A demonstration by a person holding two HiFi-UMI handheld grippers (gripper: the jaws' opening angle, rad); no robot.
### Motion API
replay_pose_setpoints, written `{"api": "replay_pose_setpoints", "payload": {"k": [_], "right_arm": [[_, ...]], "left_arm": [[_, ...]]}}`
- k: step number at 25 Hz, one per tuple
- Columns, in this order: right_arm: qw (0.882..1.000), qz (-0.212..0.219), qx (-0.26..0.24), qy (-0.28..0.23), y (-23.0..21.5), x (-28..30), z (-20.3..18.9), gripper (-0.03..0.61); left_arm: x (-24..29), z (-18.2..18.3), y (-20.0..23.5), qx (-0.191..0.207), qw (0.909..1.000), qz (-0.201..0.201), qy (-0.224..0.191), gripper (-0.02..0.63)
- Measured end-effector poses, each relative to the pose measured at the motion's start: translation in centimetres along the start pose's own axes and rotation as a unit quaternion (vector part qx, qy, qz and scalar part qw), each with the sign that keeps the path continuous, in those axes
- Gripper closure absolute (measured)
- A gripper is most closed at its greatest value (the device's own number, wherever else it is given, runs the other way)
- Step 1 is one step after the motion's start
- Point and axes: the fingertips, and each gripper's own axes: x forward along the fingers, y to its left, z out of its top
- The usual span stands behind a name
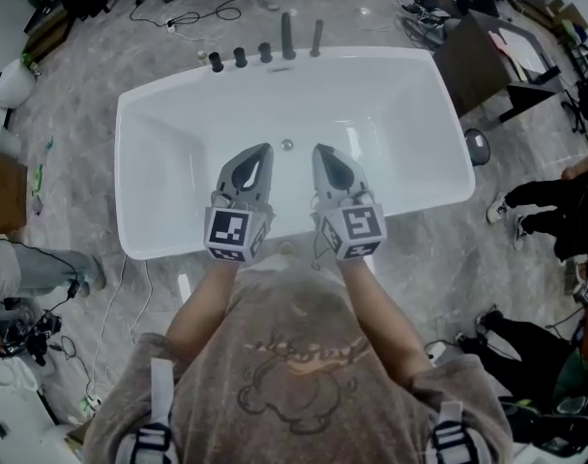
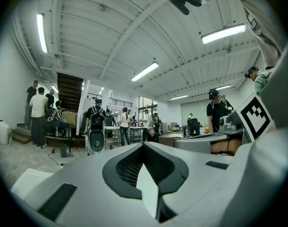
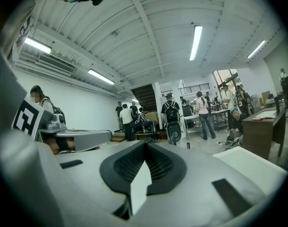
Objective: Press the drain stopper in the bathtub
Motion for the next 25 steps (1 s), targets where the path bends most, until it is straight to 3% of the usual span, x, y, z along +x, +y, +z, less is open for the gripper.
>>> {"api": "replay_pose_setpoints", "payload": {"k": [9, 25], "right_arm": [[1.0, 0.006, 0.002, 0.0, -1.6, 4.9, -0.1, 0.581], [1.0, 0.024, 0.004, 0.008, -6.4, 9.6, -2.7, 0.581]], "left_arm": [[3.9, -1.0, 3.2, -0.003, 0.9999, -0.002, 0.012, 0.609], [10.5, -3.6, 3.8, 0.014, 0.9999, -0.009, 0.005, 0.609]]}}
